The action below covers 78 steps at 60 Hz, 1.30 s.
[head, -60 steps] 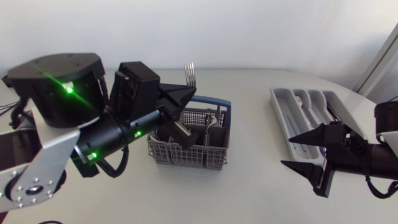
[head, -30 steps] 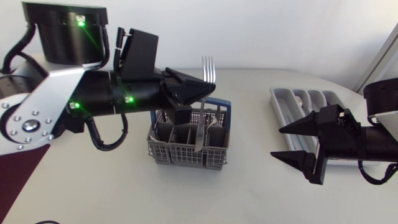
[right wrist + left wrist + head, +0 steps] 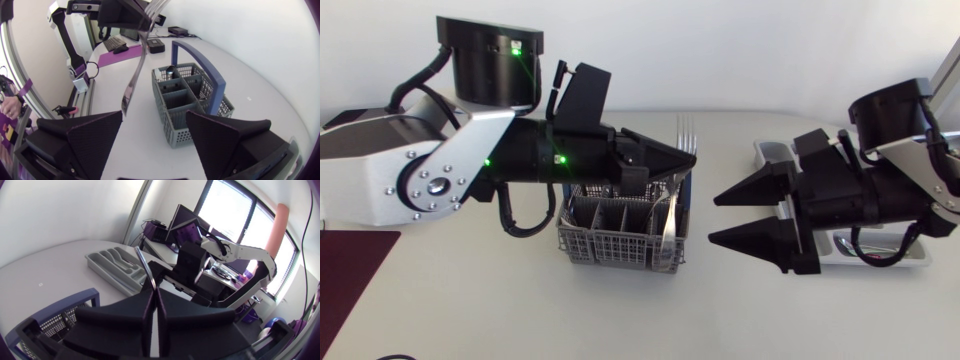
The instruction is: Unload the cutlery basket into the drawer organizer.
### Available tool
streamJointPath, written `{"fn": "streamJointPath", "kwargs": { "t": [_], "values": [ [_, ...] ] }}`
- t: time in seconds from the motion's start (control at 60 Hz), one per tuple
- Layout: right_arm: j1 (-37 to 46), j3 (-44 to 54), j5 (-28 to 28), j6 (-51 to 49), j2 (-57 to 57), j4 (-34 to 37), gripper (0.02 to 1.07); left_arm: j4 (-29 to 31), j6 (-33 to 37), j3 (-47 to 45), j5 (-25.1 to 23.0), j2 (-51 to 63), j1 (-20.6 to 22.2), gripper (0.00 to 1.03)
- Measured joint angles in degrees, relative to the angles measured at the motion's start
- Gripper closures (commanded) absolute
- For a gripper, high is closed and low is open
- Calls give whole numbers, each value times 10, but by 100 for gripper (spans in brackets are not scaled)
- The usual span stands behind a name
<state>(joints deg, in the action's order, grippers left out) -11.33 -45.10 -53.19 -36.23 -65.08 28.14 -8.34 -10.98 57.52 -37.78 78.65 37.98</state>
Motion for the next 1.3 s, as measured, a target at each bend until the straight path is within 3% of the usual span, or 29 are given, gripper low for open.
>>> {"fn": "streamJointPath", "kwargs": {
  "t": [0.117,0.5,0.55,0.733,0.917,1.3],
  "values": [
    [-14,-29,-26,19,-38,1,17,-7,-11,1,-20,10,0,100],
    [-28,-112,-103,37,-139,41,48,-40,-16,4,-40,18,0,100],
    [-33,-117,-110,37,-144,47,48,-41,-18,7,-41,21,0,100],
    [-44,-127,-129,37,-152,56,73,-44,-26,9,-49,30,0,100],
    [-49,-129,-146,37,-152,70,89,-49,-30,10,-55,32,-1,100],
    [-50,-131,-156,19,-149,98,97,-54,-47,10,-68,32,-8,99]
  ]
}}
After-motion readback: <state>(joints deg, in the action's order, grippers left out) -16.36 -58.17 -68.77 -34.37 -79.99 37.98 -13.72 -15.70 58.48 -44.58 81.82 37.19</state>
